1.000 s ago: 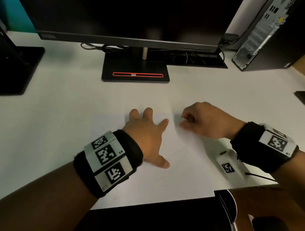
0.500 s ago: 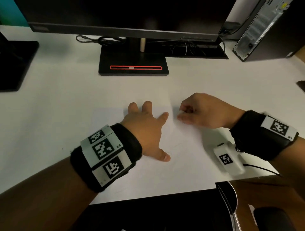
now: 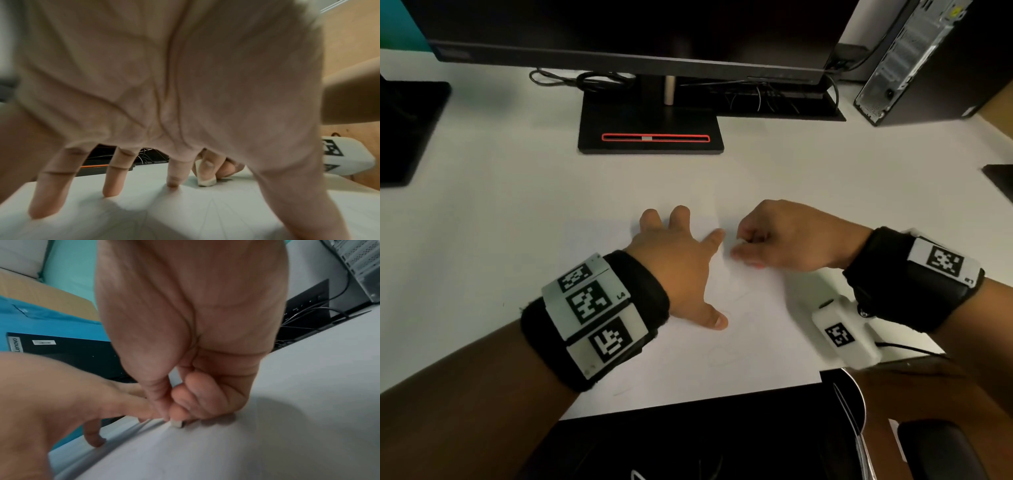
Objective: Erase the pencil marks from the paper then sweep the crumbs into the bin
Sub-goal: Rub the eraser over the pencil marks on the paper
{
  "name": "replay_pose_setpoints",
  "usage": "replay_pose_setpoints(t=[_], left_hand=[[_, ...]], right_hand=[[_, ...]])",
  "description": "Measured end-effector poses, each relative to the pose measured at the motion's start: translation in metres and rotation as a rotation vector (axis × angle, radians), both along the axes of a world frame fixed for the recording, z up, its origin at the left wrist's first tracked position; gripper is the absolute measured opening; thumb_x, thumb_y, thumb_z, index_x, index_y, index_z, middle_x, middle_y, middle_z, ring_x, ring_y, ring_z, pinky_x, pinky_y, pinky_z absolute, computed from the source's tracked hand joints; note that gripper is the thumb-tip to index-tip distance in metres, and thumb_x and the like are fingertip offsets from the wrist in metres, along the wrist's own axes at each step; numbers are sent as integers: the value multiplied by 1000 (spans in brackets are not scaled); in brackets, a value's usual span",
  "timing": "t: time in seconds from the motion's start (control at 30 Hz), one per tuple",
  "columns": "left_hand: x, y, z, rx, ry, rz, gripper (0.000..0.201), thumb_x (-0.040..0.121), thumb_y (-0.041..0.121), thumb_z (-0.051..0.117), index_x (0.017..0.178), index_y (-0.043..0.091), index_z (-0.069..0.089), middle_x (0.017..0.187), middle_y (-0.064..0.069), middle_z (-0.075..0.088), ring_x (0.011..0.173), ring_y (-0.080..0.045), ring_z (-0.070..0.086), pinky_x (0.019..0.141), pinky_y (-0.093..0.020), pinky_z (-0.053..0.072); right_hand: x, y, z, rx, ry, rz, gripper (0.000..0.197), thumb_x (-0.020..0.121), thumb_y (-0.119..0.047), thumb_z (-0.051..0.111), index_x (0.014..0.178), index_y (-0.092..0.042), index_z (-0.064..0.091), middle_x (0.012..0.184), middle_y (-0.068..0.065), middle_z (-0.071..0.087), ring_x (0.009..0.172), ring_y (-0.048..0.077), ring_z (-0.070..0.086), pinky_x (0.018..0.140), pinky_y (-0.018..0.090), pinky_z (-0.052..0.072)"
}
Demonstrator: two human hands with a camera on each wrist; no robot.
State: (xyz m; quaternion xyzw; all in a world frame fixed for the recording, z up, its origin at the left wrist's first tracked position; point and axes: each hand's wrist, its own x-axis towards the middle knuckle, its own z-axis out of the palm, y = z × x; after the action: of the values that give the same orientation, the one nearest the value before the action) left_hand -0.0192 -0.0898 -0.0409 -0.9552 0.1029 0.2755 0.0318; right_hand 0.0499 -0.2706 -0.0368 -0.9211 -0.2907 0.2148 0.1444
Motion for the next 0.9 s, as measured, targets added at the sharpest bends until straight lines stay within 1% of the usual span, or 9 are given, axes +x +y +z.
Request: replay_pose_setpoints(t=[0.13, 0.23, 0.3, 0.4, 0.5, 0.57, 0.7, 0.83, 0.9], left_hand=[[0, 1, 0, 0, -2, -2, 122, 66, 86, 61, 157, 39, -6, 150, -11, 9, 131, -43, 20, 92, -43, 45], [-1, 0, 0, -9, 4, 5, 122, 65, 86, 62, 156, 40, -5, 148, -10, 10, 130, -42, 20, 90, -42, 46], [0, 0, 0, -6, 3, 1, 122, 65, 86, 62, 156, 40, -5, 149, -10, 9, 130, -42, 19, 93, -44, 46], [-1, 0, 0, 1, 7, 0, 122, 66, 86, 62, 156, 40, -7, 151, -11, 7, 132, -44, 18, 96, -46, 46], [-1, 1, 0, -7, 6, 0, 122, 66, 85, 62, 156, 40, -6, 149, -10, 9, 130, -43, 20, 95, -44, 45], [-1, 1, 1, -11, 8, 0, 122, 66, 86, 62, 156, 40, -6, 148, -10, 10, 130, -43, 20, 97, -45, 46], [-1, 1, 2, 16, 1, -5, 123, 66, 86, 61, 156, 40, -8, 150, -11, 9, 130, -43, 20, 99, -47, 47], [-2, 0, 1, 1, 8, 2, 122, 66, 85, 62, 156, 40, -7, 149, -9, 10, 130, -43, 20, 99, -49, 47], [-2, 0, 1, 3, 10, 5, 122, 66, 85, 62, 156, 40, -8, 149, -11, 10, 131, -44, 19, 100, -50, 47]], right_hand=[[5, 0, 1, 16, -89, -75, 42, 95, -32, 61, 71, 3, 56, 64, 18, 55, 56, 18, 41, 56, 34, 38], [-4, 6, -1, 0, -32, 2, 44, 95, -34, 60, 70, 1, 55, 62, 16, 52, 53, 16, 40, 54, 33, 37], [0, 4, 1, -9, -7, -25, 44, 95, -34, 60, 70, 2, 54, 63, 17, 51, 54, 16, 40, 54, 33, 37], [6, 0, 2, -16, -54, -117, 46, 96, -33, 58, 67, 2, 51, 60, 9, 47, 55, 18, 39, 53, 31, 35], [-6, 4, -1, -49, 16, -22, 46, 96, -38, 59, 65, -4, 51, 57, 3, 48, 52, 15, 39, 51, 28, 35], [-6, 2, 1, -44, 61, -26, 46, 96, -38, 60, 67, -2, 56, 57, 2, 50, 50, 13, 39, 52, 28, 37], [1, -4, 5, -13, -17, -150, 42, 95, -33, 58, 71, 2, 59, 63, 17, 57, 53, 16, 43, 55, 32, 40], [-14, -2, 2, -51, 104, -52, 42, 95, -38, 59, 71, -3, 62, 56, -1, 58, 50, 11, 46, 54, 28, 42], [-6, -8, 2, -19, 81, -121, 43, 95, -36, 59, 72, 0, 62, 57, 4, 55, 50, 13, 43, 55, 31, 41]])
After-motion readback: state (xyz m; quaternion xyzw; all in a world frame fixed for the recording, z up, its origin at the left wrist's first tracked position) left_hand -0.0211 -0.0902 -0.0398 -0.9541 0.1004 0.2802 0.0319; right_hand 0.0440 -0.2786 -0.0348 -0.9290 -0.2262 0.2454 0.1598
